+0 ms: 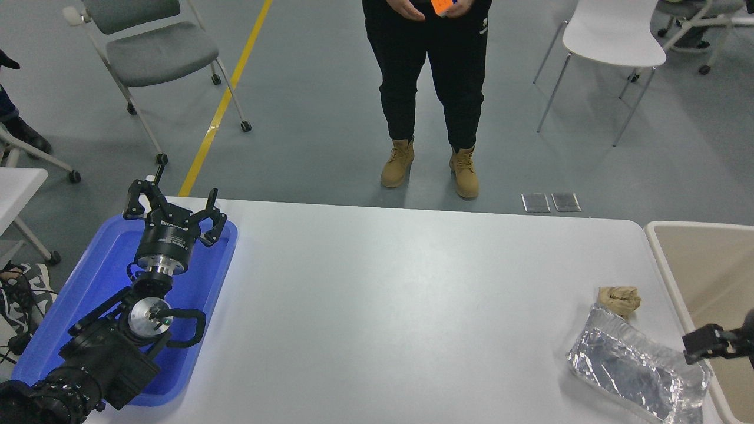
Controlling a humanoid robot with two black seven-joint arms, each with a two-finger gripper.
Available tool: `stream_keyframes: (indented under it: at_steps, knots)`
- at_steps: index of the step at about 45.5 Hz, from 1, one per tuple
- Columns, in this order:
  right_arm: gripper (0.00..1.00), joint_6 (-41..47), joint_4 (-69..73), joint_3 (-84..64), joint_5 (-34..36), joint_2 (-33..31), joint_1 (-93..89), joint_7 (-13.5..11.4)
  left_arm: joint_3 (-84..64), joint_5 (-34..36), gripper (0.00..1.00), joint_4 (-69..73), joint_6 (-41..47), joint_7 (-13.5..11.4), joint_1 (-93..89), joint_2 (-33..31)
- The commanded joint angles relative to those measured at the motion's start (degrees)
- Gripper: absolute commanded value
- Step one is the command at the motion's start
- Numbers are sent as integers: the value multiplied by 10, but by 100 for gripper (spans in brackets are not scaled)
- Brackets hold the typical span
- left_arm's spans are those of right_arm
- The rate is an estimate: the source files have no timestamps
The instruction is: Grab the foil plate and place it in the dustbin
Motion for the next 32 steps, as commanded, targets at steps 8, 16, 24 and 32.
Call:
stream_keyframes:
  at_steps: [8, 16, 24, 32]
  knots:
    - [100, -70, -53, 68, 0, -1, -129, -3, 0, 0, 100, -1, 0, 0, 0, 0]
    - [100, -93, -92, 101, 19, 35, -180, -16, 0, 0, 100, -1, 0, 1, 0, 0]
    - [100, -118, -135, 107, 65, 78, -217, -23, 0, 0, 100, 0, 0, 0, 0, 0]
    - [100, -121, -141, 108, 83, 88, -224, -28, 0, 0, 100, -1, 0, 1, 0, 0]
